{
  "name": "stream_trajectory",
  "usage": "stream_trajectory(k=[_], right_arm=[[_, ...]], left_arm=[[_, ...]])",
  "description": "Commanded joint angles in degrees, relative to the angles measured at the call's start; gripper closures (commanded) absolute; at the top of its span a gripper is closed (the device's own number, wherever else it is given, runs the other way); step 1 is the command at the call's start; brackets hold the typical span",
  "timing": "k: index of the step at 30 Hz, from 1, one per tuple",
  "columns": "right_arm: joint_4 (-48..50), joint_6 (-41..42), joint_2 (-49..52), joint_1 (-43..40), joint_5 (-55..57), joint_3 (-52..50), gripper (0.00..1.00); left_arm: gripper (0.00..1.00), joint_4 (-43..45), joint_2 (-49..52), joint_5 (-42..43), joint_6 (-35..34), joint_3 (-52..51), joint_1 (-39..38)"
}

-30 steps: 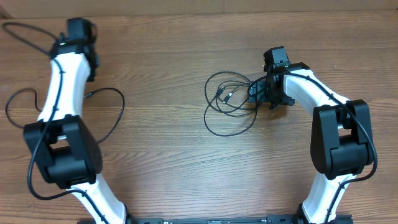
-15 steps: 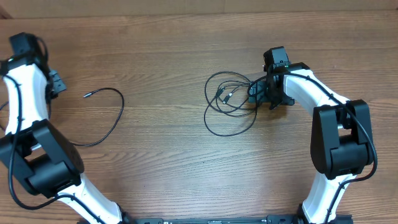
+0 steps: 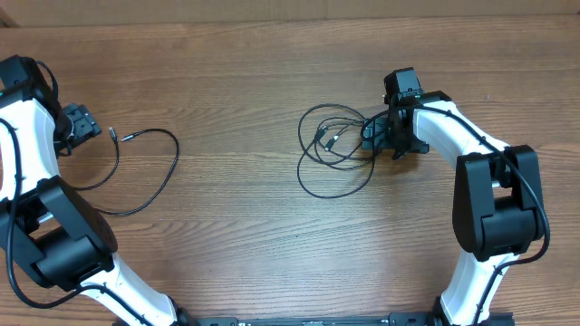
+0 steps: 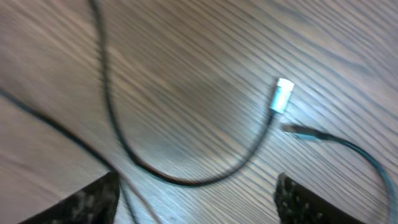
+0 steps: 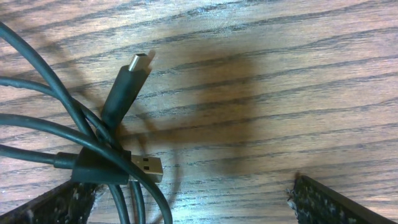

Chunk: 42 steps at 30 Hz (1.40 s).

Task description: Untangle cables

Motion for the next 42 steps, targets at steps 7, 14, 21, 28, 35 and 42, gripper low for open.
stream_trajectory(k=[7, 14, 21, 28, 35, 42], right_arm=[[0.11, 0.2, 1.46, -0.02, -0.98, -0.94, 0.0], [0.11, 0.2, 1.46, -0.02, -0.98, -0.94, 0.0], [0.11, 0.2, 1.46, -0.02, -0.98, -0.94, 0.0], [0.11, 0.22, 1.46, -0.02, -0.98, -0.94, 0.0], [0.11, 0.2, 1.46, -0.02, -0.98, -0.94, 0.0], [0.11, 0.2, 1.46, -0.02, -0.98, -0.94, 0.0]], left_arm=[[0.4, -5.07, -1.05, 12.55, 0.07, 0.48, -2.71], [0.96, -6.91, -1.05, 13.27, 0.81, -2.03, -6.88], [0.9, -3.04, -1.05, 13.44, 1.84, -8.17, -11.32], [0.5, 3.23, -1.05, 13.51, 4.98, -15.32, -14.95], [0.48, 8.83, -1.05, 13.4, 6.14, -19.74, -17.59], [0.85, 15.58, -1.05, 8.33, 6.08, -25.2, -18.73]])
